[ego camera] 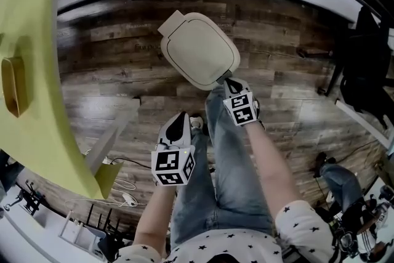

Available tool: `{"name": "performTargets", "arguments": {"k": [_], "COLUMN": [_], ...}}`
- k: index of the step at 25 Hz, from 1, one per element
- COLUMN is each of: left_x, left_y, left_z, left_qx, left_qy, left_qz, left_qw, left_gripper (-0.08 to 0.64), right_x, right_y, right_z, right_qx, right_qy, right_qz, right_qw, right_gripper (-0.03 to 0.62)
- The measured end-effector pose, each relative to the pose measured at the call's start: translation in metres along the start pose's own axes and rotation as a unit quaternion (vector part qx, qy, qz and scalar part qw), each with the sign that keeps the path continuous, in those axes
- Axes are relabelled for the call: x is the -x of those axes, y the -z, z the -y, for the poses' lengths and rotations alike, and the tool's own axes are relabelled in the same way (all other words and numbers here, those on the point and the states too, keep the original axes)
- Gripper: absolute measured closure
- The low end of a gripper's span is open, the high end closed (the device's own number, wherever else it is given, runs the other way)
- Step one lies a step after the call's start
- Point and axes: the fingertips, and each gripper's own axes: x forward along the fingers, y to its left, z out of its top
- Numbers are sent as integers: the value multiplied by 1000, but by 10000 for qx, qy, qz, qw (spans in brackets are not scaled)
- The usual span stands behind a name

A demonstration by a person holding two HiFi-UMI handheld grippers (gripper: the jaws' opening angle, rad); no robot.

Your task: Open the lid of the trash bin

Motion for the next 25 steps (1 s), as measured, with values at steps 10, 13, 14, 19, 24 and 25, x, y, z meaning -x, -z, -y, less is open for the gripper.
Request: {"name": "performTargets", "arguments": {"k": [10,13,14,19,24,25], "left_x": [3,7,10,20,35,38], "left_y": [3,2,2,-2,-3,-4], "left_z": [11,14,14,18,21,21], "left_qx": [-57,-99,-109,-196,-306,-321], "left_qy": [125,151,159,215,274,284], "left_qz": [7,14,22,82,156,168], "left_qw": [9999,9998,9998,9995,9990,9989], "left_gripper": [549,549,549,549,549,549], "right_x": [-1,-2,-1,6,24,29], "right_y": [0,0,-1,-9,-25,-28], "right_z": [0,2,2,1,-11,-13], "right_qx": [-183,-274,-323,-402,-485,-504], "right_qy": [74,89,95,213,218,228], "right_qz": [32,77,65,-11,302,355], "right_qw": [9998,9996,9994,9990,9981,9978], "right_gripper": [598,597,597,598,598,598]}}
